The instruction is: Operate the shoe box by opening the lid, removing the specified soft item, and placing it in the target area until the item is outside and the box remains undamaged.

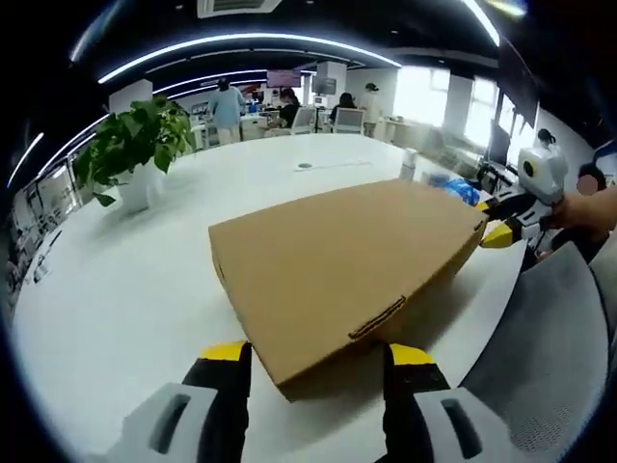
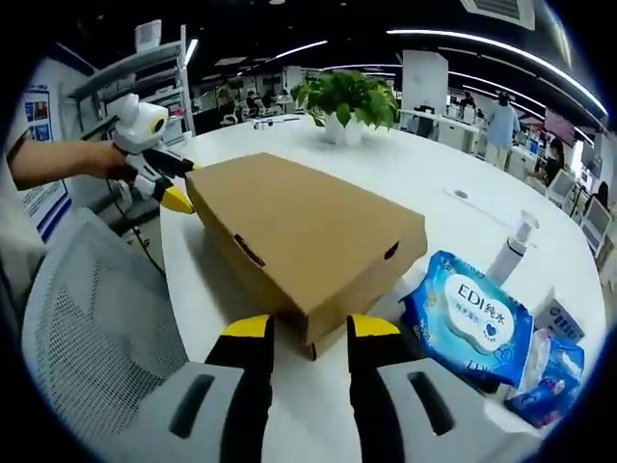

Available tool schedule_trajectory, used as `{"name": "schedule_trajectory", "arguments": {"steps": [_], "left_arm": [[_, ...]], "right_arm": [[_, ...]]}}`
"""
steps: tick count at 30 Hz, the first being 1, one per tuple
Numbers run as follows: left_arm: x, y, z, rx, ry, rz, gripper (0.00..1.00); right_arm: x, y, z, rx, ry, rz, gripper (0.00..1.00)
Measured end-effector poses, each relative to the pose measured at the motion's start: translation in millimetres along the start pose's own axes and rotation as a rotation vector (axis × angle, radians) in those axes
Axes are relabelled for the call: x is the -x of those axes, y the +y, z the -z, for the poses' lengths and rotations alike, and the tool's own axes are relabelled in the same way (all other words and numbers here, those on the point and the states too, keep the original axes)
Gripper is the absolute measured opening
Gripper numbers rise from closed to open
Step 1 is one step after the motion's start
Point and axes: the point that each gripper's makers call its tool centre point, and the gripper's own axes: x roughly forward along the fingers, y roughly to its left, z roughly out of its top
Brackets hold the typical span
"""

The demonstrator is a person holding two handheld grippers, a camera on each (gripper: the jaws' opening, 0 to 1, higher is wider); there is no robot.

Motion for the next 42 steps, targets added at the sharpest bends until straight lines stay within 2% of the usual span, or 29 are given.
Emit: {"name": "schedule_trajectory", "arguments": {"steps": [6, 13, 17, 24, 42], "left_arm": [[-2, 1.8, 5.9, 0.002, 0.017, -0.002, 0.54], [-6, 0.5, 10.5, 0.015, 0.031, 0.002, 0.51], [-10, 2.3, 11.2, 0.045, 0.039, -0.006, 0.5], [-17, 3.9, 16.7, 0.036, 0.071, -0.014, 0.49], [-42, 30.3, -4.6, 0.019, 0.105, -0.008, 0.49]], "right_arm": [[6, -3, -4.7, 0.003, -0.017, 0.007, 0.26], [2, 1, -4.0, 0.006, -0.022, 0.008, 0.22], [-1, 1, -0.7, -0.001, -0.013, 0.013, 0.22], [-5, 0, 4.0, 0.007, 0.008, 0.017, 0.21], [-27, -24, -9.8, -0.027, 0.01, 0.017, 0.21]]}}
